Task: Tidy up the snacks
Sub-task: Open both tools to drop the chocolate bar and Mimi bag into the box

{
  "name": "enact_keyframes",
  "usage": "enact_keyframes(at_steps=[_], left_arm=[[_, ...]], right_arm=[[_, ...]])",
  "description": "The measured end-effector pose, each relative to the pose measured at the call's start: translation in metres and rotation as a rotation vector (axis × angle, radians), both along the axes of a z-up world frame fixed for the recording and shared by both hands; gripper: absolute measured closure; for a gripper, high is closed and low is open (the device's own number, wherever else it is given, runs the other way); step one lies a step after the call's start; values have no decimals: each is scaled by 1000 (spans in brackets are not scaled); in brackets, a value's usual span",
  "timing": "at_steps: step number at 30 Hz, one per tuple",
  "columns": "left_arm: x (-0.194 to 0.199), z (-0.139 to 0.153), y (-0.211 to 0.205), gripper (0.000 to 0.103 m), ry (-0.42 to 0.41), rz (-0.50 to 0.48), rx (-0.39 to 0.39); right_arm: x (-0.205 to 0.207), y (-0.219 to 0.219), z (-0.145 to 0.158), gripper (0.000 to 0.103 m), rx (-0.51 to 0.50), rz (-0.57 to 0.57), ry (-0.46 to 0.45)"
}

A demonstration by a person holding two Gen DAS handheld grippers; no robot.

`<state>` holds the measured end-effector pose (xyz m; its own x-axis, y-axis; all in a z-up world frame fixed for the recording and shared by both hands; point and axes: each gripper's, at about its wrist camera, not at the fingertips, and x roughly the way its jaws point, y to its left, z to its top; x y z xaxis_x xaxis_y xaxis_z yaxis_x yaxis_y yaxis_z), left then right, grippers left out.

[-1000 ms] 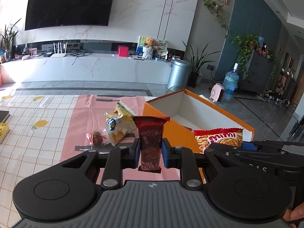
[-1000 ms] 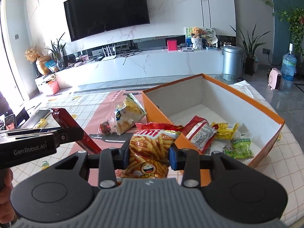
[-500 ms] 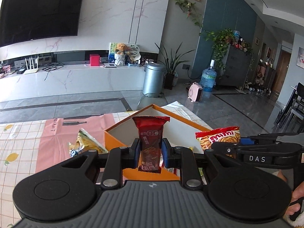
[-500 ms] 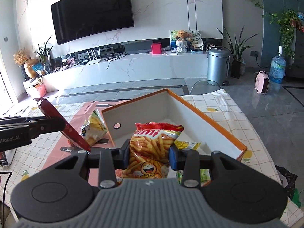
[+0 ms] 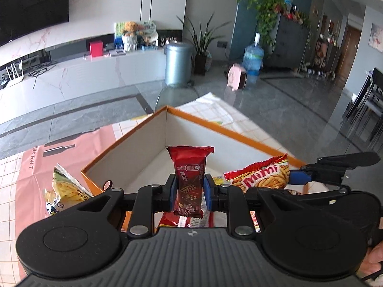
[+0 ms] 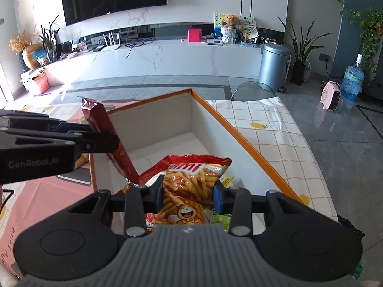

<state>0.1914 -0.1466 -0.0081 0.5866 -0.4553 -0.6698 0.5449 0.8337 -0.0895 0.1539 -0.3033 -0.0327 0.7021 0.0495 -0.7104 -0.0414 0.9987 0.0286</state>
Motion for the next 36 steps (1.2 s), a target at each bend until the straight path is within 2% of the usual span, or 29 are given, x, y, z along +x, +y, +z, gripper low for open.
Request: enact_keyframes(at_steps=[3, 10, 16, 22, 25, 26, 27, 29, 36], left_arm=[[11, -13, -3, 78, 32, -5, 52], [26, -37, -9, 78, 89, -44, 136], [34, -50, -8, 78, 137, -58, 166], [36, -50, -12, 78, 140, -62, 172], [34, -48, -11, 69, 134, -59, 163], [33, -46, -10, 60, 129, -61, 154], [32, -44, -10, 47, 122, -60, 148], [30, -40, -8, 31, 104, -52, 130], [24, -20, -2, 26, 92, -34, 89]], right_arm=[[13, 0, -12, 66, 3, 13, 49], [37, -4, -39, 66, 95, 8, 174], [51, -1, -56, 66, 58, -7, 235], [59, 3, -67, 65, 20, -22, 287], [58, 7, -67, 64, 2, -21, 286], [57, 8, -66, 59, 0, -20, 285], [57, 8, -64, 55, -2, -20, 282], [55, 10, -60, 45, -21, -25, 272], [39, 16, -36, 30, -78, -24, 224]])
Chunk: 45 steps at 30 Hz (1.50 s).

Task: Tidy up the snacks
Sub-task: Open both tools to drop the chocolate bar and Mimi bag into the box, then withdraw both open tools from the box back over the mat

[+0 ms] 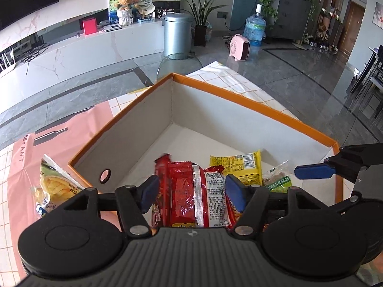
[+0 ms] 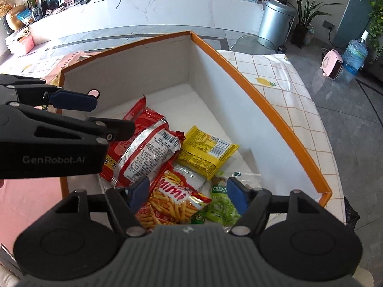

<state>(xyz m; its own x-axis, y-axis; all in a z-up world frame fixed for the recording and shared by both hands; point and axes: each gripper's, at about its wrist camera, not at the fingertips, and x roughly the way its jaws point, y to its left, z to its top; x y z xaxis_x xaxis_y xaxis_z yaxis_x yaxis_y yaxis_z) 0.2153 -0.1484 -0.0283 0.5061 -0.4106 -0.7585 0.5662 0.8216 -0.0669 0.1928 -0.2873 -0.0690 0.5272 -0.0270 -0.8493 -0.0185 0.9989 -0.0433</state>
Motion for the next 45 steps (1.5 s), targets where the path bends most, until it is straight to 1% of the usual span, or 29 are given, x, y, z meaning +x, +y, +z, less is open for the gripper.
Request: enact_keyframes(at_steps=[5, 7, 10, 16, 19, 22, 26, 29, 33, 36, 37, 38, 40, 43, 45], left_arm=[[-18, 19, 4, 20, -64, -18, 8], [-26, 26, 7, 19, -89, -24, 9], [-36, 36, 13, 18, -121, -25, 15], [-63, 52, 39, 18, -186, -5, 14], [-73, 58, 55, 18, -199, 16, 4], [-84, 61, 72, 18, -216, 46, -2], [-92, 60, 95, 18, -223, 80, -17], [-97, 55, 116, 18, -220, 113, -37], [-97, 42, 154, 18, -174, 169, -103], [-98, 31, 180, 18, -161, 227, -135], [-99, 25, 188, 18, -158, 251, -142], [-98, 21, 194, 18, -153, 263, -149], [-96, 12, 205, 18, -140, 275, -165], [-90, -2, 218, 18, -116, 297, -168], [-86, -12, 225, 20, -103, 310, -169]], right_arm=[[-16, 6, 18, 17, -31, -14, -42], [-23, 9, 25, 16, -41, -23, -62], [-35, 14, 36, 12, -51, -35, -100], [-68, 38, 56, 9, -68, -22, -227], [-85, 54, 62, 9, -46, -10, -286], [-97, 73, 64, 8, -2, 0, -329], [-110, 101, 58, 8, 39, 16, -369], [-114, 123, 47, 8, 54, 21, -380], [-121, 148, 29, 12, 68, 7, -395], [-119, 162, 13, 18, 92, 16, -371], [-117, 167, 7, 21, 100, 22, -354], [-115, 171, 1, 26, 105, 25, -341], [-111, 179, -11, 30, 102, 36, -317], [-103, 189, -23, 35, 84, 63, -298], [-97, 194, -28, 35, 82, 75, -293]])
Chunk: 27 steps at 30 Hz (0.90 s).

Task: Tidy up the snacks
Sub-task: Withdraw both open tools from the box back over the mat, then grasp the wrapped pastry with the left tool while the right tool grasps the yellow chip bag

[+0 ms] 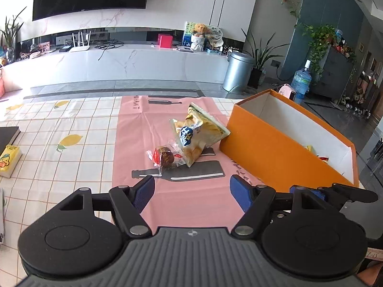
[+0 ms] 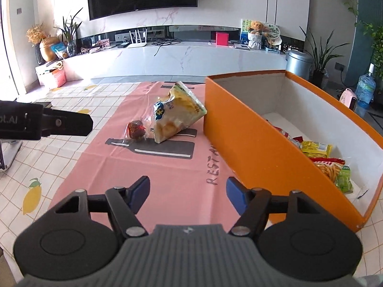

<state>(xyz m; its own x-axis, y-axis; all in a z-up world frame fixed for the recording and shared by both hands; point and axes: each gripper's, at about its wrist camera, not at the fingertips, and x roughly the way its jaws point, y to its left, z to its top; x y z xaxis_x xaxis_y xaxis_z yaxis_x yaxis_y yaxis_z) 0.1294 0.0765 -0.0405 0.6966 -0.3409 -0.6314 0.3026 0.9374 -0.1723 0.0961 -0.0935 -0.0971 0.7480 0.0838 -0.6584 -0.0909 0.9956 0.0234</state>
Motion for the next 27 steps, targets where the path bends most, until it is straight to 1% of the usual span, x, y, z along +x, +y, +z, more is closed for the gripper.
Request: enact_keyframes(at_steps=[3, 6, 8, 10, 13, 14, 15, 22, 25, 26, 27], left_arm=[[9, -11, 8, 22, 27, 17, -20], [22, -19, 17, 23, 45, 47, -48], [31, -23, 18, 23, 54, 62, -51], [40, -28, 20, 23, 60, 81, -69], [52, -35, 23, 23, 80, 102, -128], [57, -37, 23, 23, 87, 112, -140], [63, -40, 22, 23, 92, 124, -143], [97, -57, 19, 23, 107, 174, -184], [108, -62, 18, 23, 117, 178, -201], [112, -64, 16, 24, 124, 178, -199], [115, -65, 14, 27, 129, 177, -193]], right_arm=[[12, 6, -6, 35, 2, 12, -2], [26, 14, -11, 35, -11, 24, -5], [36, 18, -14, 36, -16, 34, -4], [48, 23, -20, 39, -24, 44, 1], [65, 29, -28, 46, -36, 64, 8], [72, 30, -31, 49, -41, 68, 12], [78, 31, -33, 49, -45, 70, 15], [116, 30, -43, 50, -46, 58, 12], [131, 30, -47, 50, -32, 52, 7], [134, 30, -49, 50, -24, 51, 7], [138, 30, -50, 50, -19, 53, 6]])
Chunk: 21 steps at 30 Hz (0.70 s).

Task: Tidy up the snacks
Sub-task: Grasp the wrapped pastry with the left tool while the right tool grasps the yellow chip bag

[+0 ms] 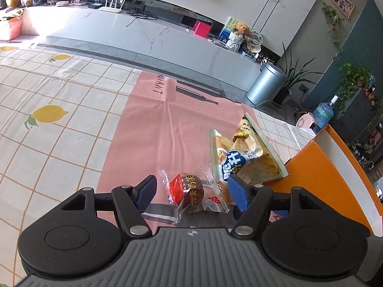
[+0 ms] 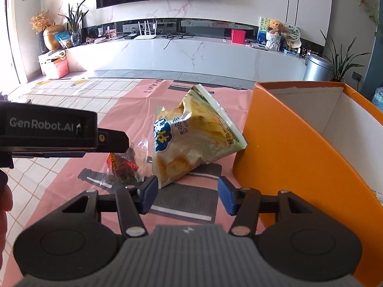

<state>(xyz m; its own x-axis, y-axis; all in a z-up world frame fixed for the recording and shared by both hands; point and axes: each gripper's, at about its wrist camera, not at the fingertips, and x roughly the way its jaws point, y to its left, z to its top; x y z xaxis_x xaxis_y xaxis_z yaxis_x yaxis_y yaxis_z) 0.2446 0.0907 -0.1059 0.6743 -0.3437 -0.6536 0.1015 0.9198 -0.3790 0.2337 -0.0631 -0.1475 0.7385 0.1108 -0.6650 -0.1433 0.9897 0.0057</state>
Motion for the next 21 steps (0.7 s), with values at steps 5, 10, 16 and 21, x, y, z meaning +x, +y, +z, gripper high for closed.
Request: enact_keyframes(at_steps=[5, 10, 16, 21], left_arm=[[8, -9, -1, 40, 30, -3, 2], [9, -18, 5, 45, 59, 13, -52], [11, -24, 6, 53, 78, 24, -75], [7, -19, 9, 57, 56, 49, -39]], right_arm=[[5, 2, -7, 50, 15, 23, -6], [7, 4, -12, 50, 26, 33, -10], [11, 8, -12, 50, 31, 37, -31], [15, 13, -16, 50, 45, 34, -27]])
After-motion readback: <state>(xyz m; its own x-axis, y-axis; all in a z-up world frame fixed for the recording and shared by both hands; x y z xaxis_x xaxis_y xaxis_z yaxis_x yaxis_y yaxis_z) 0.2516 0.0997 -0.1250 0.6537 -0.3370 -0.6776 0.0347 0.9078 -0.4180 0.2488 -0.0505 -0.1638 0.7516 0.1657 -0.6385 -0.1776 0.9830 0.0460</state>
